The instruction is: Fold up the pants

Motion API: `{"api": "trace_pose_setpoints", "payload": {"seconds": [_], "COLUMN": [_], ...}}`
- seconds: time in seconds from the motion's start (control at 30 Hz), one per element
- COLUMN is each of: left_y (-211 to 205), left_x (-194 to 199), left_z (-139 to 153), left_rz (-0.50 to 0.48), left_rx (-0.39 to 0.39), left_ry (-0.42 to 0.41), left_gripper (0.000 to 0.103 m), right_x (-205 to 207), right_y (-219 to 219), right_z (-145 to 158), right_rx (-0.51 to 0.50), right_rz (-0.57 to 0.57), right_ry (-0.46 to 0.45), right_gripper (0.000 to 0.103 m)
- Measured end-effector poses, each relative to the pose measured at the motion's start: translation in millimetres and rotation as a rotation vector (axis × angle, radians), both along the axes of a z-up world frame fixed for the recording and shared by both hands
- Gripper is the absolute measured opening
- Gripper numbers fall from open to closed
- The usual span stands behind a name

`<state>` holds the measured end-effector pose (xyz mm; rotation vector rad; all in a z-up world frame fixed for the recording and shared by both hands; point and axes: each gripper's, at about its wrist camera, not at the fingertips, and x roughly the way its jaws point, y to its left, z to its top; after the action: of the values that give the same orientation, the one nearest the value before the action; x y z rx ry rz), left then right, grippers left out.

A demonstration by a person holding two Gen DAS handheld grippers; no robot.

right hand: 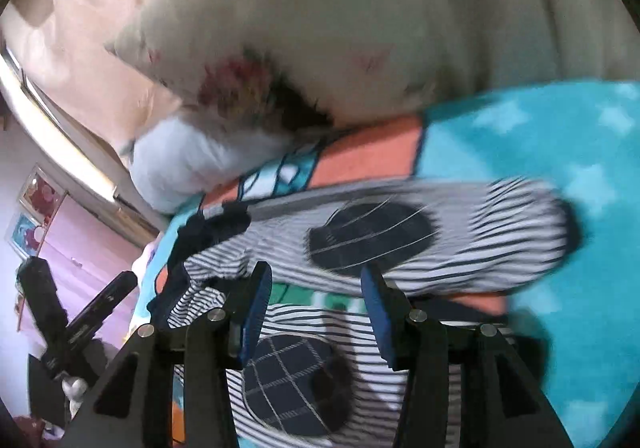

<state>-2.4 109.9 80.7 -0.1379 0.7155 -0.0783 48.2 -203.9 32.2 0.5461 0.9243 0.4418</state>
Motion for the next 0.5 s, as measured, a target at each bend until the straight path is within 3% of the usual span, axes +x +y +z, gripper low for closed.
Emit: {"api": "trace_pose_setpoints", "payload": {"seconds": [0.1,0.13,0.17,0.23,0.3,0.33,0.4,0.5], "left_y": [4.8,6.9,8.8,12.9,15.5,15.5,12.8,-0.3], "left_x": [-3.3,-5.4,-7.0,-7.9,-6.8,-4.9,-2.6,2.3], "left_z": [-3.1,-3.5,-3.5,-4.3,-6.7,-9.4,-14.5,-24.3], "left_rz": [-0.006,-0.007,-0.005,-0.001,0.000,-0.001,-0.009,-0.047], "left_rx": [-0.008,-0.008,-0.004,0.003,-0.002,-0.007,-0.015,-0.033], "left_ry": [0.021,0.020,0.017,0.012,0.015,0.023,0.039,0.069], "left_gripper": [0.091,0.091,0.091,0.091,0.091,0.091,0.091,0.091], "right_x": [7.6,4.2,-1.8,-14.3,-36.3,-49.2,-67.7,-88.4], "right_y": [-16.9,-33.2,-45.6,-70.6,-86.4,-91.1,-90.8,-86.8], "right_z": [-23.6,-27.6,-29.7,-30.8,-20.0,-11.1,-2.5,-3.0], "right_rx": [-0.013,-0.019,0.014,0.014,-0.079,-0.100,-0.145,-0.241], "right_rz": [-0.109,-0.179,-0.219,-0.327,-0.431,-0.432,-0.413,-0.385], "right_ry": [0.065,0.067,0.073,0.095,0.068,0.039,0.012,0.010], "right_gripper": [0.049,0.045,0.031,0.026,0.032,0.033,0.051,0.056]}}
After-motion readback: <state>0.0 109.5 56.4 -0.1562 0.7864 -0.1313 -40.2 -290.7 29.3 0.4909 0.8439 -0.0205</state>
